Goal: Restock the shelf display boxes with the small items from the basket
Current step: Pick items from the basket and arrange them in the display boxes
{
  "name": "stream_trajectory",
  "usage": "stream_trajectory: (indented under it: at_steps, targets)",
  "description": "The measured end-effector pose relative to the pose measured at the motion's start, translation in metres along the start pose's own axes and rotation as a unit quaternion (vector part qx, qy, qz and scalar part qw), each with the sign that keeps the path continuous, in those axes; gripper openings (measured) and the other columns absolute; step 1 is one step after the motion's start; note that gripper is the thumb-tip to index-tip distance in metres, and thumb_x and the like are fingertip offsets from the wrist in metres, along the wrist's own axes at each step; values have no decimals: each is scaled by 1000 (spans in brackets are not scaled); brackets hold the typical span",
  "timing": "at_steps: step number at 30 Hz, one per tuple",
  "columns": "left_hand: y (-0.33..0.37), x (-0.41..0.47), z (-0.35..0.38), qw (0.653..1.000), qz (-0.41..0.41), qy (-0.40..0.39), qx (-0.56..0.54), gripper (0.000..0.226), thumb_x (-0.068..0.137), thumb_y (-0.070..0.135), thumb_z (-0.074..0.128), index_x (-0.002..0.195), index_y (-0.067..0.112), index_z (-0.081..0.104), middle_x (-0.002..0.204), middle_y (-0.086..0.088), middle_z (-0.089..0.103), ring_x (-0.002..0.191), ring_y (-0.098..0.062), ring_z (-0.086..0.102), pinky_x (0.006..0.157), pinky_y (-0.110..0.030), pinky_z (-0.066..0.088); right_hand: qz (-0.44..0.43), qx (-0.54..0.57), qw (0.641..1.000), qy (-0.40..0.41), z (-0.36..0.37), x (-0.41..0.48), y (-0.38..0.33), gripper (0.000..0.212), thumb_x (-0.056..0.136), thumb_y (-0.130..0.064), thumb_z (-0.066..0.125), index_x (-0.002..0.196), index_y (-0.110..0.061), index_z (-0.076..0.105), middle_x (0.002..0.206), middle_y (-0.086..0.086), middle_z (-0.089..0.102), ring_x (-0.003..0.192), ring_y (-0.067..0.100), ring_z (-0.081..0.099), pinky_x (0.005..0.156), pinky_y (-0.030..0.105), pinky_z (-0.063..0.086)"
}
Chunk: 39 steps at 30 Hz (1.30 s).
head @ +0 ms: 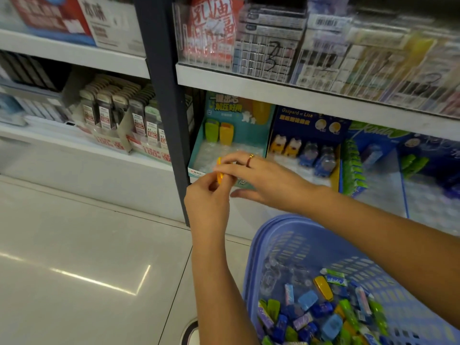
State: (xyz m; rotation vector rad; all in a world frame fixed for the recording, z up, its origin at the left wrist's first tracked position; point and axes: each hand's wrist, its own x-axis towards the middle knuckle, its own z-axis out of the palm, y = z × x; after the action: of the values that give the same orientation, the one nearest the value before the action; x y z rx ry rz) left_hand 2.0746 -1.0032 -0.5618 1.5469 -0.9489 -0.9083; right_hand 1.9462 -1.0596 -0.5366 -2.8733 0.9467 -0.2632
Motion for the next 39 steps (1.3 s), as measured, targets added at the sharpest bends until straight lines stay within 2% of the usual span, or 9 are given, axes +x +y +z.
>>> stream_trajectory:
  at_steps: [4,6,9,13,20,28,31,34,39]
  targets:
    - [6,2,4,1000,29,-9,-5,26,92,43,54,89,23,72,75,6,68,76,-12,63,71,-35,54,-3,-11,997,78,-10,6,6,39,93,-17,55,131,-9,53,124,13,61,105,30,62,85,40,54]
    - [3,7,8,998,56,-20,17,36,94,46,50,112,21,69,99,8,70,94,-5,63,78,-22,48,50,19,994,95,-12,15,14,37,96,-20,50,132,-12,53,121,12,61,103,29,61,87,39,52]
    - [-2,10,22,982,108,-55,146,48,96,39,49,136,12,52,138,-4,51,129,-16,44,96,-13,31,181,67,972,132,-10,38,34,38,96,-23,51,133,-16,50,121,11,62,106,26,60,90,32,46]
    - [-13,5,36,941,129,-96,299,49,96,34,50,137,7,49,145,-7,43,142,-22,20,119,-36,9,240,96,956,136,3,63,50,30,95,-21,54,124,-16,56,118,9,63,107,25,59,88,28,46]
    - [-19,9,38,943,143,-83,288,46,94,32,55,131,6,54,133,-7,52,131,-20,28,107,-26,25,238,95,960,115,17,74,57,37,96,-20,51,133,-16,53,136,15,50,124,29,47,94,19,31]
    - [-19,9,39,947,134,-77,283,43,94,32,55,129,8,56,132,-5,53,131,-18,27,105,-24,25,252,69,959,112,26,71,56,38,98,-21,48,136,-19,50,123,18,56,112,32,54,89,31,43]
    - [-20,9,38,948,134,-74,278,43,94,32,55,130,9,56,133,-4,52,131,-17,27,104,-24,26,227,-17,972,55,25,77,57,41,99,-16,42,140,-17,44,124,19,50,109,34,53,80,29,42]
    - [-22,10,39,948,136,-75,280,44,94,32,55,131,8,55,134,-5,52,132,-17,26,104,-24,26,212,-105,968,78,23,82,52,37,96,-6,37,128,-11,53,123,16,52,109,32,51,75,29,34]
    - [-19,12,37,942,140,-84,293,43,94,30,56,130,6,56,133,-8,54,132,-21,29,104,-25,24,219,-135,964,68,19,77,46,39,96,-8,35,130,-13,52,134,11,47,121,29,43,91,34,37]
